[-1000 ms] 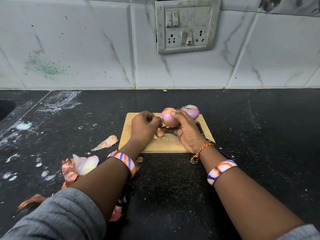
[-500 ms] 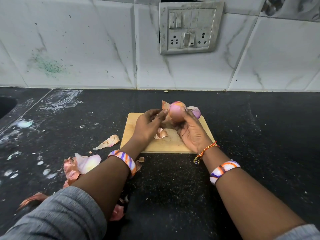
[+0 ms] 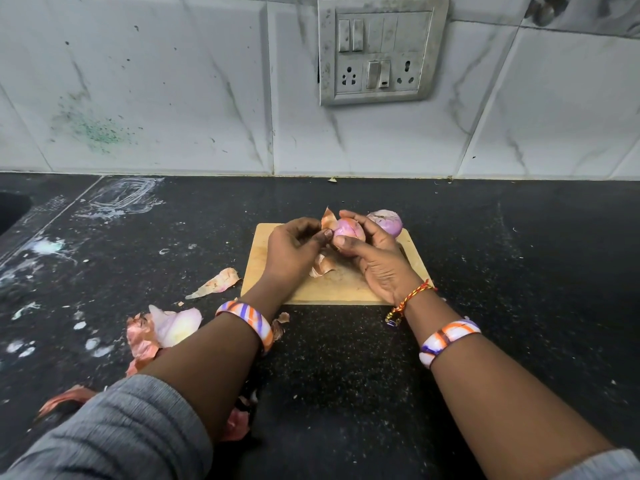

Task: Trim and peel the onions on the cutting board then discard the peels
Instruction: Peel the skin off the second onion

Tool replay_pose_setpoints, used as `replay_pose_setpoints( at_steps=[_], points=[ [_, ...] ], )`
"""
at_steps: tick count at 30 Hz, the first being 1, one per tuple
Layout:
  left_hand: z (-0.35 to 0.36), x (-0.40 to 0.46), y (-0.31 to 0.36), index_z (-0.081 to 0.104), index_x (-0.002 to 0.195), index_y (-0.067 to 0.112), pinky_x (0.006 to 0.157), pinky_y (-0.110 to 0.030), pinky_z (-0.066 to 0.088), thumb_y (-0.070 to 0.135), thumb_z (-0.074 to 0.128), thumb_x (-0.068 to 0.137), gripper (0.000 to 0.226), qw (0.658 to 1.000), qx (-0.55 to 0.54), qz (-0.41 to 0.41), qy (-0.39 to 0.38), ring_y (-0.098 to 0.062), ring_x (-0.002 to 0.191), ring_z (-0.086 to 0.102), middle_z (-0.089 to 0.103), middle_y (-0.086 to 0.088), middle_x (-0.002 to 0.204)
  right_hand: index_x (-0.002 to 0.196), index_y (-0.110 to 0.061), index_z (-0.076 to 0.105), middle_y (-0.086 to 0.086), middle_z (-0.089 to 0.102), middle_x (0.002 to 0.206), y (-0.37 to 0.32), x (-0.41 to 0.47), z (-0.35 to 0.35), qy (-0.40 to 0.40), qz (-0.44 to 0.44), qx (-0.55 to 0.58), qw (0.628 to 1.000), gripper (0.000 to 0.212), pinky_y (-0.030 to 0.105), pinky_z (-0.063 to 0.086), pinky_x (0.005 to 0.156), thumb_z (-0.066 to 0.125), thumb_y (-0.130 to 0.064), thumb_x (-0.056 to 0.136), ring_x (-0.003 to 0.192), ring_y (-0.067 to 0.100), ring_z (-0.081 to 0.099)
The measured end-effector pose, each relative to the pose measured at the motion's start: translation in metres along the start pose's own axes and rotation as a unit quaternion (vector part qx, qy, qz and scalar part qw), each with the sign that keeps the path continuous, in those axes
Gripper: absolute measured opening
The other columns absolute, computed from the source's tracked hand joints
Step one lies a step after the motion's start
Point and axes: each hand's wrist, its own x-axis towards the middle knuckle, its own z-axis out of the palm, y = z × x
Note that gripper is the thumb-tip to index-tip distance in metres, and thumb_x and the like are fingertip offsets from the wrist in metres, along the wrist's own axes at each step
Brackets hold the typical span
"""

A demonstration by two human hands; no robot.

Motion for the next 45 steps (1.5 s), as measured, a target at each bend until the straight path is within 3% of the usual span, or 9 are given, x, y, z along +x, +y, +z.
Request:
replay_pose_setpoints(
  at_steps=[5, 9, 17, 21, 25, 28, 31, 42, 45],
  points=[
    [0.002, 0.001, -0.003, 0.062, 0.088, 0.006, 0.069, -0.025, 0.047, 0.002, 0.055, 0.088, 0.009, 0.995, 0.100, 0.026, 0.005, -0.014, 0.074, 0.056, 0.062, -0.005, 0.080, 0.120, -0.008, 0.054, 0.006, 0.062, 0.101, -0.001, 0.000, 0.001, -0.008, 0.016, -0.008, 1.000, 0.044, 0.031, 0.050, 0.087, 0.051, 0.015, 0.082, 0.095, 0.017, 0.059],
    [0.001, 0.006, -0.004, 0.055, 0.088, 0.008, 0.062, -0.018, 0.042, 0.000, 0.048, 0.090, 0.011, 0.989, 0.146, 0.011, 0.037, -0.013, 0.073, 0.052, 0.058, -0.003, 0.081, 0.123, -0.003, 0.052, 0.005, 0.062, 0.100, -0.004, -0.002, 0.002, -0.019, 0.026, -0.003, 0.999, 0.041, 0.024, 0.053, 0.081, 0.048, 0.013, 0.085, 0.092, 0.015, 0.059],
    [0.002, 0.000, 0.003, 0.056, 0.114, 0.012, 0.083, -0.036, 0.054, 0.028, 0.057, 0.089, 0.030, 1.000, 0.010, -0.019, -0.007, -0.024, 0.097, 0.061, 0.061, -0.006, 0.106, 0.129, 0.000, 0.047, 0.009, 0.062, 0.101, -0.002, 0.000, 0.003, 0.010, 0.028, 0.031, 0.999, 0.037, 0.032, 0.054, 0.079, 0.045, 0.003, 0.091, 0.090, 0.020, 0.060],
    [0.003, -0.002, 0.006, 0.057, 0.119, 0.021, 0.089, -0.028, 0.051, 0.017, 0.077, 0.071, 0.052, 0.998, 0.042, -0.001, -0.051, -0.014, 0.102, 0.059, 0.060, 0.002, 0.112, 0.119, -0.008, 0.051, 0.008, 0.062, 0.095, -0.001, 0.000, 0.004, 0.017, 0.027, 0.020, 0.999, 0.028, 0.025, 0.056, 0.071, 0.043, -0.001, 0.093, 0.086, 0.018, 0.061],
    [0.000, -0.001, 0.003, 0.061, 0.117, 0.018, 0.096, -0.040, 0.049, 0.009, 0.071, 0.077, 0.042, 0.999, 0.019, 0.014, -0.044, -0.020, 0.109, 0.061, 0.064, -0.006, 0.118, 0.120, -0.005, 0.053, 0.006, 0.062, 0.093, 0.001, 0.000, 0.002, 0.009, 0.017, -0.028, 0.999, 0.027, 0.028, 0.053, 0.080, 0.042, -0.008, 0.095, 0.086, 0.013, 0.060],
    [0.000, -0.001, 0.003, 0.064, 0.113, 0.010, 0.095, -0.041, 0.050, 0.003, 0.065, 0.081, 0.033, 1.000, -0.005, 0.016, -0.019, -0.024, 0.106, 0.062, 0.066, -0.012, 0.114, 0.126, 0.000, 0.051, 0.005, 0.062, 0.094, 0.004, 0.002, 0.002, 0.015, 0.010, -0.045, 0.999, 0.033, 0.043, 0.044, 0.098, 0.045, -0.008, 0.094, 0.091, 0.015, 0.056],
    [0.000, 0.000, 0.002, 0.064, 0.107, -0.002, 0.079, -0.024, 0.055, -0.002, 0.061, 0.083, 0.024, 0.998, -0.051, -0.014, 0.034, -0.018, 0.088, 0.064, 0.067, -0.014, 0.102, 0.117, -0.007, 0.057, 0.005, 0.063, 0.104, 0.006, 0.004, 0.001, 0.011, 0.007, -0.055, 0.998, 0.028, 0.047, 0.040, 0.103, 0.051, -0.006, 0.090, 0.108, 0.023, 0.055],
    [0.001, 0.002, 0.002, 0.062, 0.094, 0.004, 0.075, -0.020, 0.049, 0.004, 0.053, 0.090, 0.010, 0.997, -0.006, -0.024, 0.069, -0.008, 0.075, 0.058, 0.064, -0.002, 0.082, 0.123, -0.005, 0.053, 0.002, 0.063, 0.104, 0.006, 0.005, -0.002, -0.017, 0.006, -0.054, 0.998, 0.032, 0.031, 0.049, 0.089, 0.048, -0.002, 0.091, 0.098, 0.015, 0.058],
    [0.000, 0.005, -0.004, 0.062, 0.094, 0.004, 0.076, -0.031, 0.052, 0.007, 0.052, 0.091, 0.011, 0.995, 0.039, -0.043, 0.082, -0.020, 0.081, 0.061, 0.066, -0.010, 0.088, 0.126, 0.000, 0.049, 0.002, 0.062, 0.102, 0.003, 0.004, -0.001, -0.019, 0.011, -0.038, 0.999, 0.035, 0.030, 0.050, 0.086, 0.045, 0.000, 0.092, 0.095, 0.014, 0.059]
  ],
)
